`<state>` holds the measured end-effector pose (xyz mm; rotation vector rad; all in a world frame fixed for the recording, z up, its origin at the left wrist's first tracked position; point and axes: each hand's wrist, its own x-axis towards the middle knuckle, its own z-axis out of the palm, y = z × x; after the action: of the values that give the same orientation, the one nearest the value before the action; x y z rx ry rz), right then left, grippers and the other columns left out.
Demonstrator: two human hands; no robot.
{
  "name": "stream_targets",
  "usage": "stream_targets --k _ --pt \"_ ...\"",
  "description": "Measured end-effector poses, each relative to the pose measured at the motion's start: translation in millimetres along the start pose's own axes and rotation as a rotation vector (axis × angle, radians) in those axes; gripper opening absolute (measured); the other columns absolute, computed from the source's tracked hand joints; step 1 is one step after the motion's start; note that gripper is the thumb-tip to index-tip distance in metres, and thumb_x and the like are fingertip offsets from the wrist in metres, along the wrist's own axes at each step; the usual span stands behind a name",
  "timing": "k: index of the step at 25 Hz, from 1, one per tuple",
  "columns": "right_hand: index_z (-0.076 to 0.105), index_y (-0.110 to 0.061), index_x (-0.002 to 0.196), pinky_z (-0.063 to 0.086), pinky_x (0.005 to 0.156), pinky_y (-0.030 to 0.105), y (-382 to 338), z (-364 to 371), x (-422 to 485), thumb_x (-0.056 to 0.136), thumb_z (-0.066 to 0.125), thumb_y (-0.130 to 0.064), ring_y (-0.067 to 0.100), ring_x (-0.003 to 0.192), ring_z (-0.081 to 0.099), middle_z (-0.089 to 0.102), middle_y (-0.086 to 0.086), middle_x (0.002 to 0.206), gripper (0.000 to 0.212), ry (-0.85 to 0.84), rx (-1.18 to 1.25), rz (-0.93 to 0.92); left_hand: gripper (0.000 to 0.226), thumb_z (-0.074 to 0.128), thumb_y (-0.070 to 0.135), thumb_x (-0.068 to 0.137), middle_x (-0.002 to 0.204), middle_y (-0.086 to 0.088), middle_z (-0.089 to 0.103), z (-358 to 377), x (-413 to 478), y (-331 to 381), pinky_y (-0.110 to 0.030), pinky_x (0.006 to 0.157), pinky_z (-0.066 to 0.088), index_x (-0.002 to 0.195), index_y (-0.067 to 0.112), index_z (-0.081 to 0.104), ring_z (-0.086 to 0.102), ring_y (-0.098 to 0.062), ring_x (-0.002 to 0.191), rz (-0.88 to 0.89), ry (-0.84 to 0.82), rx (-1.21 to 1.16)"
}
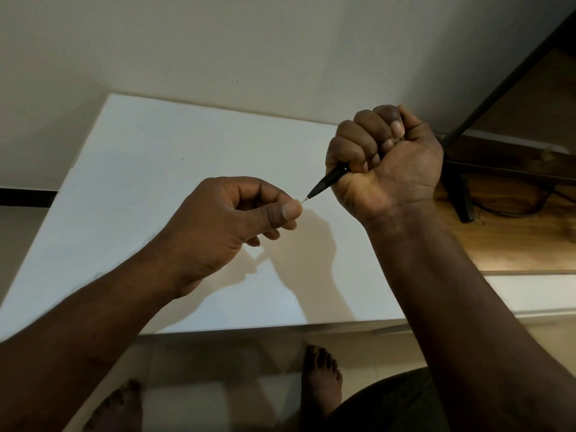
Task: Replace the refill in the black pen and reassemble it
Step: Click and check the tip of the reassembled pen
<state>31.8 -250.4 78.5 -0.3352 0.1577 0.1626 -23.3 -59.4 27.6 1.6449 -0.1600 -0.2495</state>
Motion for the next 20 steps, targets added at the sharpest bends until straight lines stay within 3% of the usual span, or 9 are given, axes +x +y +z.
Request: stream_targets --k 16,20 --pt "0.038 -0.017 0.056 0.016 0.041 0.021 0.3 -1.0 0.8 0.102 0.033 -0.031 0.009 0.043 0.014 0.028 -0.005 0.048 0.048 0.01 0.021 -0.009 0.027 0.077 0.055 0.08 0.091 0.006 0.083 -0.1 2.0 -0.3 -0.017 0.061 0.055 0.092 0.031 0.081 0.076 -0.008 0.078 -0.002 0.0 0.004" --pt "0.039 -0.016 0.056 0.016 0.041 0.021 -0.5 -1.9 1.5 0.102 0.034 -0.031 0.01 0.036 0.021 0.028 -0.005 0.049 0.049 0.012 0.006 -0.008 0.032 0.078 0.059 0.079 0.091 0.006 0.083 0.0 0.0 -0.3 -0.02 0.062 0.054 0.092 0.03 0.081 0.075 -0.008 0.077 -0.001 0.003 0.0"
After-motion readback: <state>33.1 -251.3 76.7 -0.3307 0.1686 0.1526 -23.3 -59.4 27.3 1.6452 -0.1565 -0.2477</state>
